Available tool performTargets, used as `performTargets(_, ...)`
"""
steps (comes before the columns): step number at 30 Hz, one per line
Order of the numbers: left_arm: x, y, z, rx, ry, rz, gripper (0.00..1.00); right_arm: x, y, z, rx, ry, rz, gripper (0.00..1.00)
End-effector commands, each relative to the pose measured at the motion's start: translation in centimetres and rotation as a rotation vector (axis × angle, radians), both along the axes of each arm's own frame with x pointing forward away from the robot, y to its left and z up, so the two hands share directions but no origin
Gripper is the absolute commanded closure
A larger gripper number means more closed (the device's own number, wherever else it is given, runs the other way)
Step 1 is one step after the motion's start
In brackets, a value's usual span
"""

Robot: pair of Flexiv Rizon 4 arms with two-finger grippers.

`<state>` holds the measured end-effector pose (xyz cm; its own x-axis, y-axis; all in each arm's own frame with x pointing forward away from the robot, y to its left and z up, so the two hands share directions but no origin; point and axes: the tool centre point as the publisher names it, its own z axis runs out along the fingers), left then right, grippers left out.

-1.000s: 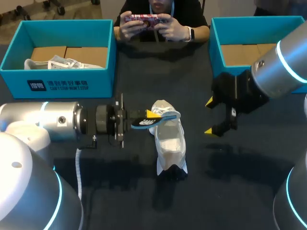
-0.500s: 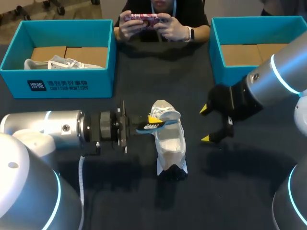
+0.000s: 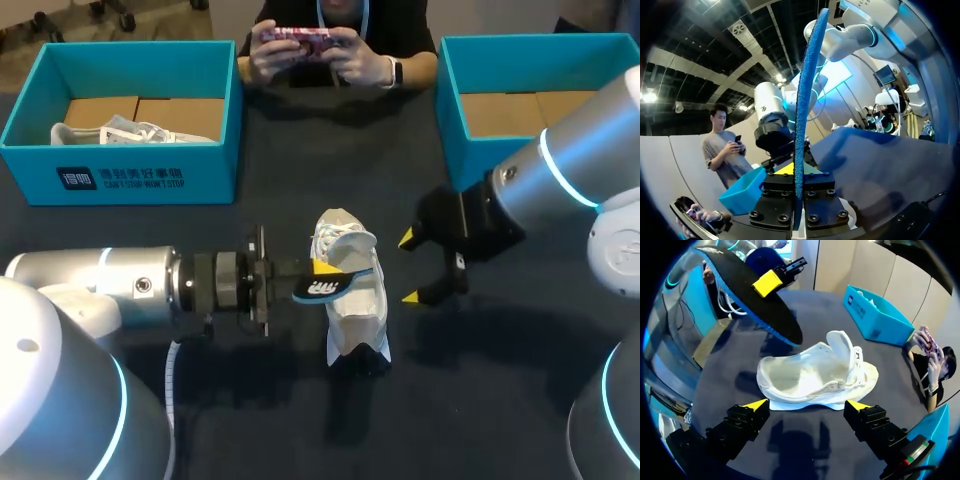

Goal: Take the shoe out of the shoebox, open the shoe tongue, remove and reinsert the insole, then place the shoe into the shoebox

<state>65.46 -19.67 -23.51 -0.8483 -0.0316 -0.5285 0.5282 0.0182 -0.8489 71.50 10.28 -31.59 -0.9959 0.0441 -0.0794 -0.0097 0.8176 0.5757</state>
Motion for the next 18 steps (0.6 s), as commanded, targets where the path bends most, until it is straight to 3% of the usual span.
performTargets(1,0.1,-0.3,-0.1,-0.003,0.000,0.004,1.00,0.3,0.8,-0.6,-0.009,0.020,0.011,0.00)
performTargets(18,-0.8,-1.0,-1.6,-0.032,-0.023,0.015,1.00,0.0,0.4,-0.3,-0.020,0.002,-0.040,0.00)
